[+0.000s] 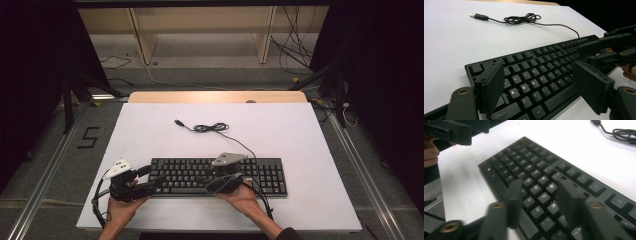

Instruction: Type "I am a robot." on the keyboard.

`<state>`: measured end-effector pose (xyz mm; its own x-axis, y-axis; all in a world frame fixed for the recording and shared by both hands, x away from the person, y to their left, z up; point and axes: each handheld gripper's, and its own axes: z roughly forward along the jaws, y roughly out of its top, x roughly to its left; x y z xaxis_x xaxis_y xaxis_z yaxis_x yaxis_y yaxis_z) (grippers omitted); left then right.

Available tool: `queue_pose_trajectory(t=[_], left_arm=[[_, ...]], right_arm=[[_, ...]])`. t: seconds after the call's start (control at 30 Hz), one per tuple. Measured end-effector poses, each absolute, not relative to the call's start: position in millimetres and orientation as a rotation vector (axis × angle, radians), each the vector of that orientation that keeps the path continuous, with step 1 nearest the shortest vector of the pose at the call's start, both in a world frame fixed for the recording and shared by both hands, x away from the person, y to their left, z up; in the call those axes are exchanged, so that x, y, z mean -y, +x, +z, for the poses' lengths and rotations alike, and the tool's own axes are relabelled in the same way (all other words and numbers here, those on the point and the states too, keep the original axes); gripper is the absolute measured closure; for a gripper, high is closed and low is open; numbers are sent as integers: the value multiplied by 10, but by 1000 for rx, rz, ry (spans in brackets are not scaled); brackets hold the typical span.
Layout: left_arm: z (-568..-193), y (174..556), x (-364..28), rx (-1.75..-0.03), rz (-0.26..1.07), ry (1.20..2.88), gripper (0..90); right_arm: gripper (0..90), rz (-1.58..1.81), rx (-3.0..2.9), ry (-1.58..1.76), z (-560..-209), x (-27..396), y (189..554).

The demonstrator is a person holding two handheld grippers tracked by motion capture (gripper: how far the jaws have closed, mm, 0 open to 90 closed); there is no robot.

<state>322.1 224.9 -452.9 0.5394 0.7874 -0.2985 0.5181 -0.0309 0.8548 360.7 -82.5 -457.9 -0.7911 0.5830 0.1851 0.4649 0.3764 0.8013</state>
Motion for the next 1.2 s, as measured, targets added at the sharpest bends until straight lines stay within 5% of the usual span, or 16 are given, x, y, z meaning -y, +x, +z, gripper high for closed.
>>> queue_pose_trajectory(t=[0.5, 0.7, 1.2], left_arm=[[-4528, 3226, -2271, -1113, 318, 1689, 258], [-4528, 3228, -2284, -1116, 322, 1685, 258], [-4526, 3232, -2313, -1117, 335, 1682, 258]], right_arm=[[262, 1425, -2481, 968, -4499, 893, 3587], [238, 1444, -2497, 943, -4470, 896, 3536], [665, 1412, -2551, 871, -4504, 850, 3424]])
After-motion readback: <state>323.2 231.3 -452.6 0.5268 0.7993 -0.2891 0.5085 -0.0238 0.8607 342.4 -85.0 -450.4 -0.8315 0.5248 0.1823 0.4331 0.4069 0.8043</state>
